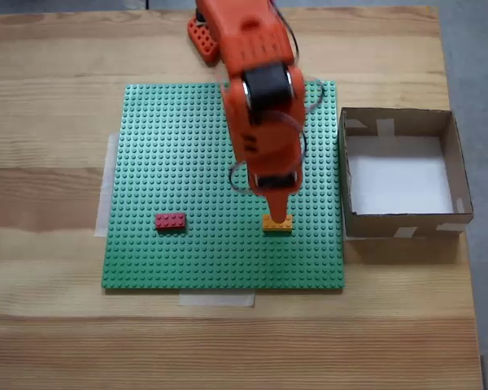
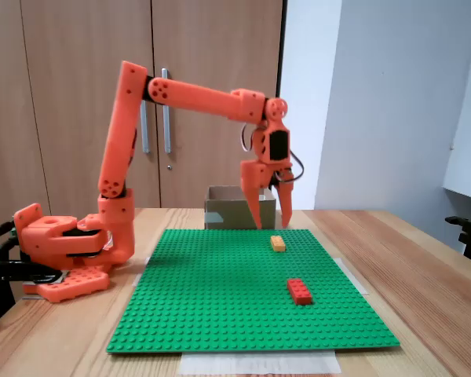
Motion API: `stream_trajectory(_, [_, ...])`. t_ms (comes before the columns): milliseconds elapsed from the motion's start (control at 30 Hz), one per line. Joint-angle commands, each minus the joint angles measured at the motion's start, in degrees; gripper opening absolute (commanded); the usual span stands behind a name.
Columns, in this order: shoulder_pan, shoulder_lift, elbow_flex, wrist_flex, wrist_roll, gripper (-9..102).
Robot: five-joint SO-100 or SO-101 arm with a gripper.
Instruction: Pick the yellow lego block and put it in the box.
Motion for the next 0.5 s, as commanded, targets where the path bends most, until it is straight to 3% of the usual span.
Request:
stream_trajectory(0, [-0.3,-1.7,-5.1,-0.1,1.0,22])
stream_trajectory(467, [0.3,-9.5,-8.3,-1.2,4.2,22])
